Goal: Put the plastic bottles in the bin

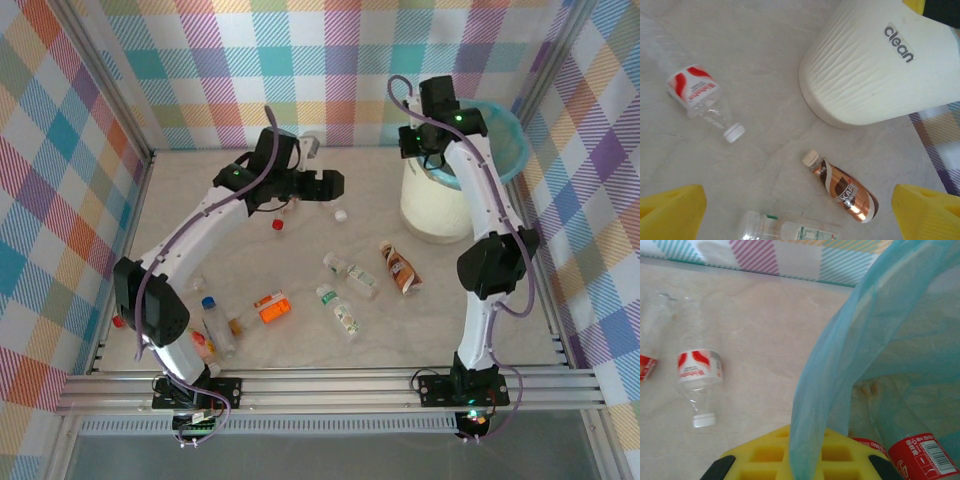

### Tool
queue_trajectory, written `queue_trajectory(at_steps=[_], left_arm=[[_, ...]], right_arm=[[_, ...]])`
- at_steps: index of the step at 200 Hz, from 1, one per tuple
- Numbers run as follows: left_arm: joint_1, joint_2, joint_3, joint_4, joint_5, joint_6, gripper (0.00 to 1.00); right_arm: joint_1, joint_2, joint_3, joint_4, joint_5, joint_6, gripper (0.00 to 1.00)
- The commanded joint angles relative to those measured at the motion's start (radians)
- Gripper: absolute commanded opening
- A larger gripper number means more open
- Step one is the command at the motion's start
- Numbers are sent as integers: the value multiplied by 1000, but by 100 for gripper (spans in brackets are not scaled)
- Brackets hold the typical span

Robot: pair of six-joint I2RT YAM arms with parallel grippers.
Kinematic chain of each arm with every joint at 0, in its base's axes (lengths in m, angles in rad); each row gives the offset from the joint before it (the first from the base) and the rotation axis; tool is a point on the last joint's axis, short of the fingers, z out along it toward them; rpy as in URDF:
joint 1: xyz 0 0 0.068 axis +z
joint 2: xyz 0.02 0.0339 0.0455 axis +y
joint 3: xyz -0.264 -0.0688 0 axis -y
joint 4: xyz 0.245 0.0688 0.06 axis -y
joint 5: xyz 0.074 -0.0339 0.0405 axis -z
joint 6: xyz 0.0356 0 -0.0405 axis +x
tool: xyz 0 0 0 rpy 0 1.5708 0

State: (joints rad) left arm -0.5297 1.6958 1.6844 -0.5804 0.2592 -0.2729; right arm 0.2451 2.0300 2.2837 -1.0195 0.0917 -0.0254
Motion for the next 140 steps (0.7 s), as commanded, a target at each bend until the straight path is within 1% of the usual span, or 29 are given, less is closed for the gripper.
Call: queue_trajectory(at_steps=[1, 46, 62, 69, 77, 88, 99, 111, 115, 121, 140], left_arm=[[24, -85, -51, -30, -41, -2, 95], [69, -180, -158, -49, -91, -3, 95], [88, -212, -186, -67, -107, -4, 95], [94, -225, -194, -79, -116, -4, 95], [101, -239, -204, -96, -130, -5, 95], [110, -253, -209, -139, -153, -2, 96], [119, -263, -212, -185, -170, -3, 96], [132, -272, -214, -243, -190, -12, 96], [134, -277, -219, -262, -196, -20, 96], [142, -288, -227, -285, -201, -33, 96], [166, -331, -243, -369, -233, -74, 96]], right_arm=[[44, 36, 70, 36, -110, 22, 0], [100, 94, 140, 33, -114, 19, 0], [106, 99, 153, 32, -116, 22, 3], [108, 96, 157, 30, -116, 22, 7], [107, 89, 158, 27, -114, 24, 16], [108, 75, 157, 26, -101, 25, 30], [108, 63, 158, 23, -84, 28, 50], [108, 46, 160, 18, -77, 29, 63], [109, 40, 160, 16, -73, 31, 66], [110, 31, 161, 12, -67, 36, 68], [117, -8, 162, -8, -41, 50, 70]])
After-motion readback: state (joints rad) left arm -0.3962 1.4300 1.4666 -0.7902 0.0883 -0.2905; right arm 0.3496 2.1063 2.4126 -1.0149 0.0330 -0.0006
